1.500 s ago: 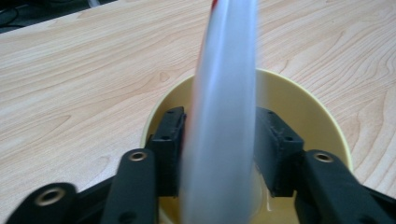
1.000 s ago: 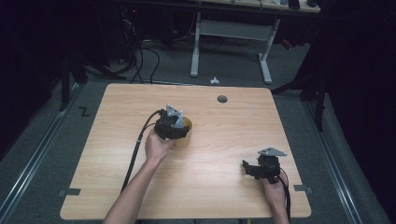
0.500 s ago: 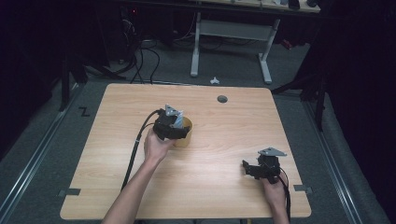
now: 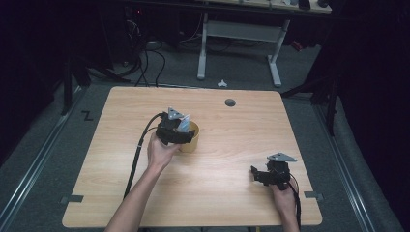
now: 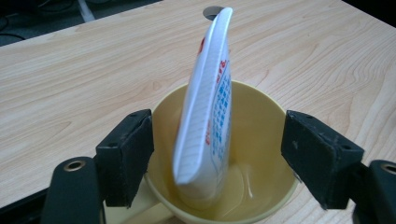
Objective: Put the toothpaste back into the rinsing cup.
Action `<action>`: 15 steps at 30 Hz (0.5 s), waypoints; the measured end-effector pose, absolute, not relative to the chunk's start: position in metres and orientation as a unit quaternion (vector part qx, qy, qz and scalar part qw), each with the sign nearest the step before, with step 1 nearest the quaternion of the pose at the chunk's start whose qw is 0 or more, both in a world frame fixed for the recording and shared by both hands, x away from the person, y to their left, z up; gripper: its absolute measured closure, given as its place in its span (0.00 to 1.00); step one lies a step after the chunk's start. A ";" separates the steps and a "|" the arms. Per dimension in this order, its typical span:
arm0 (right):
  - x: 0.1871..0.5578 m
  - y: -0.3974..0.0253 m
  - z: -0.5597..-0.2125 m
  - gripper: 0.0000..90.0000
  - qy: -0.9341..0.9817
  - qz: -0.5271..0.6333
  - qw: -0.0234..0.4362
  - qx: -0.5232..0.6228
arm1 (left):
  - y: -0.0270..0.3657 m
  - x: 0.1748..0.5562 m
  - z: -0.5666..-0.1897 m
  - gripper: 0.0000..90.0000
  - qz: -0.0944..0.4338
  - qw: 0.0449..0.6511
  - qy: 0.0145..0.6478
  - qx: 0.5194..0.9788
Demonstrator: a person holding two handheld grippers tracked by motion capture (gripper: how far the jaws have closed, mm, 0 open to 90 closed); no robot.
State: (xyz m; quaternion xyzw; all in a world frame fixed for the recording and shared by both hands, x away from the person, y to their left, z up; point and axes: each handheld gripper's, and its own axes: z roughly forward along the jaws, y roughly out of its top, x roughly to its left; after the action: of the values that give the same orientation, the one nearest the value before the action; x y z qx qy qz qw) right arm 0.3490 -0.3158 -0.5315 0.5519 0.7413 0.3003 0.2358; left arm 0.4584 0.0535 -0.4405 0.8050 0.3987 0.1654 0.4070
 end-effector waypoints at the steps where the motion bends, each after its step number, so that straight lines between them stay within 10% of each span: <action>1: 0.349 -0.316 -0.531 0.17 0.741 0.300 0.236 0.552 | 0.054 0.458 -0.440 0.28 0.166 0.407 0.399 0.805; 15: 0.349 -0.316 -0.531 0.16 0.741 0.300 0.236 0.552 | 0.068 0.450 -0.440 0.24 0.170 0.406 0.410 0.799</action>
State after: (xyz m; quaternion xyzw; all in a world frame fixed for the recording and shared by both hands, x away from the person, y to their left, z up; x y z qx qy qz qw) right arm 0.3491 -0.3158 -0.5315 0.5520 0.7413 0.3004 0.2357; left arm 0.4501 0.0679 -0.4397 0.7990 0.4097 0.1696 0.4062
